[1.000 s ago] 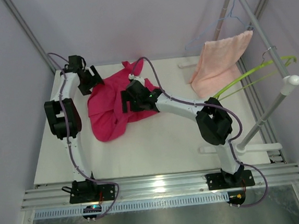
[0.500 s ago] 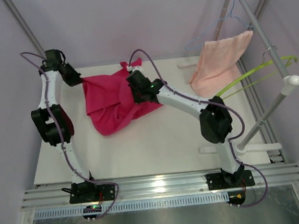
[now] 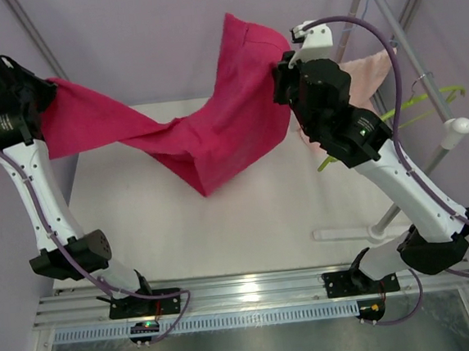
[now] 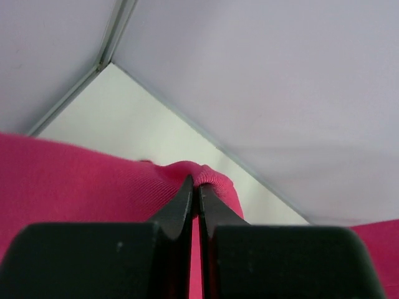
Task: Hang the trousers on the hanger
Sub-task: Fold the trousers
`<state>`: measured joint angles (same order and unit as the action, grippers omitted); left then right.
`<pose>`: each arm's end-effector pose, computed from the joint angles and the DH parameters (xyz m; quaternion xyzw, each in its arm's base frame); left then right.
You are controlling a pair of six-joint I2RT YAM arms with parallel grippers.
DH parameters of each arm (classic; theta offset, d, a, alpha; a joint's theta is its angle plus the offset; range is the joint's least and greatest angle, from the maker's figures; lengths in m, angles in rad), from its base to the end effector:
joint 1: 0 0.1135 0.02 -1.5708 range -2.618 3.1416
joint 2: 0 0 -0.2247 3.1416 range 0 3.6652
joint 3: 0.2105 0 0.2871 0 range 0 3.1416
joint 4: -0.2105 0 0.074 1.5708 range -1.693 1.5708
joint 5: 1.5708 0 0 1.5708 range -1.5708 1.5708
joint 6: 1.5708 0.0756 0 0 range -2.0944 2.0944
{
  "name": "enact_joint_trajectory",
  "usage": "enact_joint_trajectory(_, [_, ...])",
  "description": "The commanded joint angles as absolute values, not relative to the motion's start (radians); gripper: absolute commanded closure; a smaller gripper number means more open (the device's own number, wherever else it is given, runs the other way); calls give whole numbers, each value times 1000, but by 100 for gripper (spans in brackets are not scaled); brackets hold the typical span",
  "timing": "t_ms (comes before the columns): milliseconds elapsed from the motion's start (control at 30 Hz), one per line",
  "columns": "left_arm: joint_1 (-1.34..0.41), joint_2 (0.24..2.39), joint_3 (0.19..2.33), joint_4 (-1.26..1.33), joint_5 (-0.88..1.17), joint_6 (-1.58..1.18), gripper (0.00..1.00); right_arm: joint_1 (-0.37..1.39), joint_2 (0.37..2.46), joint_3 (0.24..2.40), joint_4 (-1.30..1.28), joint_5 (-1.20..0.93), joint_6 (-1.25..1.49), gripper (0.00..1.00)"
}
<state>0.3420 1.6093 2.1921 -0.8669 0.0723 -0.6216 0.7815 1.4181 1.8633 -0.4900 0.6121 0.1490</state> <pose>0.3537 0.1201 0.5008 -0.3513 0.7186 -0.1122 0.5896 0.2784 0.2151 0.5045 -0.0164 0.7198 0.1010 0.6866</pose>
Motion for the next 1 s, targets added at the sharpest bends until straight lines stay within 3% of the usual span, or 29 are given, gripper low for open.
enact_joint_trajectory(0, [341,1649,2169,-888,83,-618,100,781,1470,1856,-512,644,129,96])
enact_joint_trajectory(233, [342,1635,2082,-910,75,-572,100,781,1434,1772,-502,499,158,96])
enact_joint_trajectory(367, [342,1600,1906,-878,92,-581,100,790,1434,1694,-463,261,230,96])
enact_joint_trajectory(467, [342,1582,1766,-845,95,-578,100,837,1447,1623,-443,201,268,96])
enact_joint_trajectory(567, [341,1578,1680,-850,89,-560,100,915,1405,1485,-468,221,305,96])
enact_joint_trajectory(767, [342,1600,1644,-891,35,-497,100,1031,1191,888,-452,207,574,96])
enact_joint_trajectory(833, [342,1600,1634,-894,26,-491,100,1066,1119,803,-471,212,642,96])
enact_joint_trajectory(933, [342,1591,1617,-888,17,-485,100,1106,1042,718,-492,222,699,84])
enact_joint_trajectory(967, [341,1589,1606,-890,15,-485,100,1114,1001,715,-512,232,699,73])
